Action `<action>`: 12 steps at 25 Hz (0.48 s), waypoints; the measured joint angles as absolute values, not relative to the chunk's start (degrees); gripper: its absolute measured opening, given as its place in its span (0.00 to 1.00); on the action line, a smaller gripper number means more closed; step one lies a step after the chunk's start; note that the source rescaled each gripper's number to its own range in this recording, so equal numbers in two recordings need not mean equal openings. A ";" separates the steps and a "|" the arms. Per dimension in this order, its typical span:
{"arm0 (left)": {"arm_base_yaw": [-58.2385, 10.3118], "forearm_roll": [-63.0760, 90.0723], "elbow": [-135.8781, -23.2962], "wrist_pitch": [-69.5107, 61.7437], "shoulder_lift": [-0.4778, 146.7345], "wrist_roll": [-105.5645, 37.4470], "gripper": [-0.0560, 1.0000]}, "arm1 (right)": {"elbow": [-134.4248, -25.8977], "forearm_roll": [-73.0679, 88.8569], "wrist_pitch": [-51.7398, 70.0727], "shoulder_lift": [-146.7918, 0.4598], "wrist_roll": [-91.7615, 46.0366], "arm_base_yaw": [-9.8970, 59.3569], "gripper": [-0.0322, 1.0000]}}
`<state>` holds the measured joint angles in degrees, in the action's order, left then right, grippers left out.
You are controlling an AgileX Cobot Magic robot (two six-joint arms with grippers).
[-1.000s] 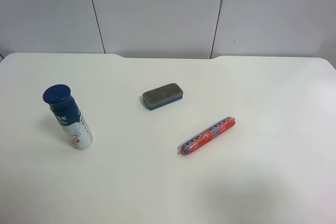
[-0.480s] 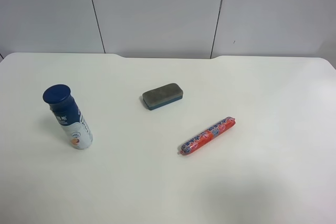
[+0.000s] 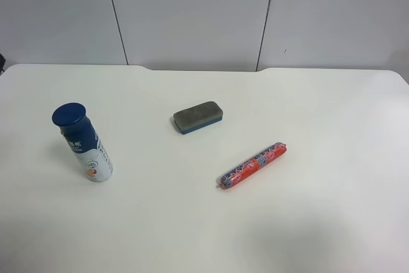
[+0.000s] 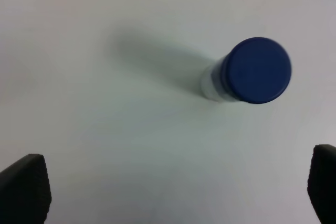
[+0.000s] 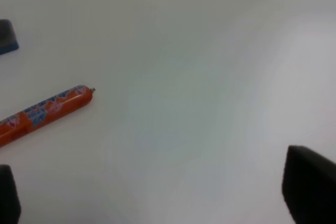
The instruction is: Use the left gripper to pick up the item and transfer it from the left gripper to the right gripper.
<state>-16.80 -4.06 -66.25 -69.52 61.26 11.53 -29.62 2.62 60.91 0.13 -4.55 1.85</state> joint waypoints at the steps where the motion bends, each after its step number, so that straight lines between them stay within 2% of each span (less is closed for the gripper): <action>1: -17.83 -4.22 -66.56 -69.52 62.21 12.46 1.00 | -29.62 2.62 60.91 0.13 -4.55 1.85 1.00; 12: -26.55 -8.66 -66.92 -69.46 70.59 22.94 1.00 | -29.62 2.62 60.91 0.13 -4.55 1.85 1.00</action>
<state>-26.55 -8.66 -66.92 -69.46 70.59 22.94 -29.62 2.62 60.91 0.13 -4.55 1.85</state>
